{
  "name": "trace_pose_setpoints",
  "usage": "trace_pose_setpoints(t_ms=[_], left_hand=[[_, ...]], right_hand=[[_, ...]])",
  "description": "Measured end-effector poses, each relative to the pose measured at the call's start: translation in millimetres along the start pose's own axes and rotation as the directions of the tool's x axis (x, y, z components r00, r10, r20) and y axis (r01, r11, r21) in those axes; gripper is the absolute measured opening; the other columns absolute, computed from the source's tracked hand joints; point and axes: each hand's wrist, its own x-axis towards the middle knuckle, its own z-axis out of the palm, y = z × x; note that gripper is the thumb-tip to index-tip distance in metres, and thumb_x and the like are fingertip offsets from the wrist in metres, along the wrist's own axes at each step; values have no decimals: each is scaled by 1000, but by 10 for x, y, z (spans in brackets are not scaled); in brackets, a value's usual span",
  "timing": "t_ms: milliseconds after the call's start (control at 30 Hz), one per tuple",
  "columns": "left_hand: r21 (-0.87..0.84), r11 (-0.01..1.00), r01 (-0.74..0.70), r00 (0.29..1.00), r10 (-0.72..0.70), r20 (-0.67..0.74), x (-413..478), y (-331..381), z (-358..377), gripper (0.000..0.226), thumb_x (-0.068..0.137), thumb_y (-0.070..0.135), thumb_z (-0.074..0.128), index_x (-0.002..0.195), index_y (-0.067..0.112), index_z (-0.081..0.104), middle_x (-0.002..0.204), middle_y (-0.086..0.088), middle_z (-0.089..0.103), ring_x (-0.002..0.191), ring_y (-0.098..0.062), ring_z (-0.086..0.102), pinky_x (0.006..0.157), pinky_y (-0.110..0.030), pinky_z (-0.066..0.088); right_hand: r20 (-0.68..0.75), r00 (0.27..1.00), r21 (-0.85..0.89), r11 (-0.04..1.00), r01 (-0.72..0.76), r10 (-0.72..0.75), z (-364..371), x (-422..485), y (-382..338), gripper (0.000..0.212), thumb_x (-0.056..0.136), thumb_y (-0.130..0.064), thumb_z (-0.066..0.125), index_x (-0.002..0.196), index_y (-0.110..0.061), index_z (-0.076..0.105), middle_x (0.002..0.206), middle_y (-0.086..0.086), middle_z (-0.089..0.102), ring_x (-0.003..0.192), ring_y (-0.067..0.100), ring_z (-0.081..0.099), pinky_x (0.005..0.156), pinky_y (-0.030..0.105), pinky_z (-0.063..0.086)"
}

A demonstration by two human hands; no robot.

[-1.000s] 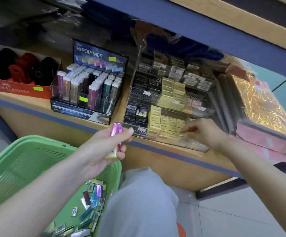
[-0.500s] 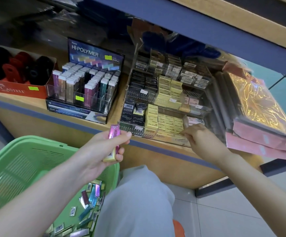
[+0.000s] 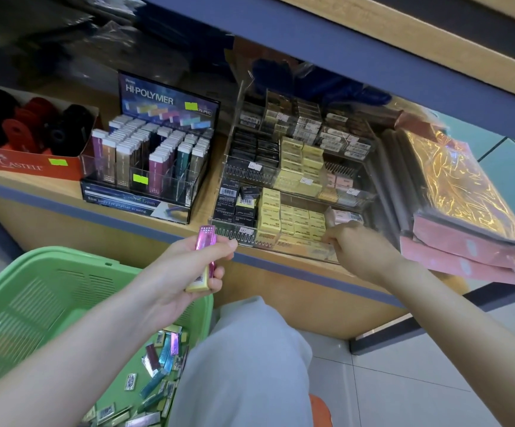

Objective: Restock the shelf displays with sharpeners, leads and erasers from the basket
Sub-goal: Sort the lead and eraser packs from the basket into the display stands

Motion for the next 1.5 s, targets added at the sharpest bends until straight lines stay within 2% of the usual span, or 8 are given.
trace_pose_setpoints(t_ms=[200, 433, 567, 667, 833, 967, 1333, 1500], left_hand=[[-344, 939, 7, 1000, -3, 10, 31, 52, 55, 7, 93, 4, 45, 98, 2, 50, 71, -10, 49, 58, -17, 46, 42, -21, 47], [-475, 871, -123, 988, 65, -137, 55, 48, 64, 10, 100, 4, 40, 101, -1, 48, 86, -11, 47, 71, -14, 49, 61, -23, 54], [-448, 882, -144, 981, 67, -182, 25, 58, 36, 24, 102, 12, 38, 115, -6, 47, 99, -20, 58, 82, -24, 63, 79, -37, 56], [-468, 871, -149, 979, 64, -192, 5, 67, -55, 33, 102, 12, 38, 127, -8, 43, 122, -27, 55, 105, -30, 61, 93, -44, 50], [-198, 964, -178, 982, 162, -94, -107, 50, -176, 39, 100, 26, 43, 127, -2, 48, 103, -18, 66, 80, -21, 68, 65, -31, 52], [-57, 984, -167, 985, 164, -48, -220, 53, -236, 38, 99, 32, 43, 111, 0, 59, 79, -10, 64, 64, -16, 57, 59, -27, 49], [-8, 990, -143, 988, 142, -53, -160, 68, -186, 32, 98, 31, 45, 105, 2, 57, 74, -7, 60, 55, -11, 53, 54, -23, 48], [-103, 988, -117, 990, 107, -97, -73, 128, -158, 16, 99, 9, 39, 94, 4, 54, 70, -8, 48, 48, -14, 47, 40, -20, 43]], right_hand=[[-374, 927, 360, 919, 162, -17, -67, -180, -397, 22, 95, -9, 51, 113, -11, 63, 112, 3, 59, 107, 21, 53, 89, 32, 42], [-197, 973, 847, 478, 232, -122, -438, -469, -1284, 18, 89, -34, 63, 101, -20, 61, 84, -7, 64, 72, 10, 61, 69, 22, 50], [-289, 935, 779, 517, 354, -204, -417, -453, -1513, 24, 82, -27, 73, 102, -17, 62, 89, -7, 63, 71, 6, 58, 66, 12, 46], [-313, 924, 727, 571, 383, -221, -388, -418, -1615, 22, 88, -18, 64, 109, -15, 60, 98, -2, 64, 74, 8, 58, 72, 23, 50], [-263, 951, 804, 508, 309, -163, -441, -433, -1677, 20, 99, -19, 44, 110, -13, 59, 95, 3, 65, 83, 11, 62, 78, 23, 48], [-194, 968, 882, 403, 244, -162, -506, -441, -1660, 21, 102, -26, 39, 99, -13, 55, 71, 11, 65, 58, 17, 61, 62, 32, 52], [-361, 872, 612, 622, 489, -330, -419, -456, -1398, 27, 94, -27, 56, 118, -16, 61, 101, -6, 52, 84, -2, 48, 79, 11, 38], [-402, 916, 649, 706, 283, 3, -383, -225, -981, 22, 91, -24, 61, 112, -19, 62, 97, -9, 59, 86, -1, 56, 71, 3, 39]])
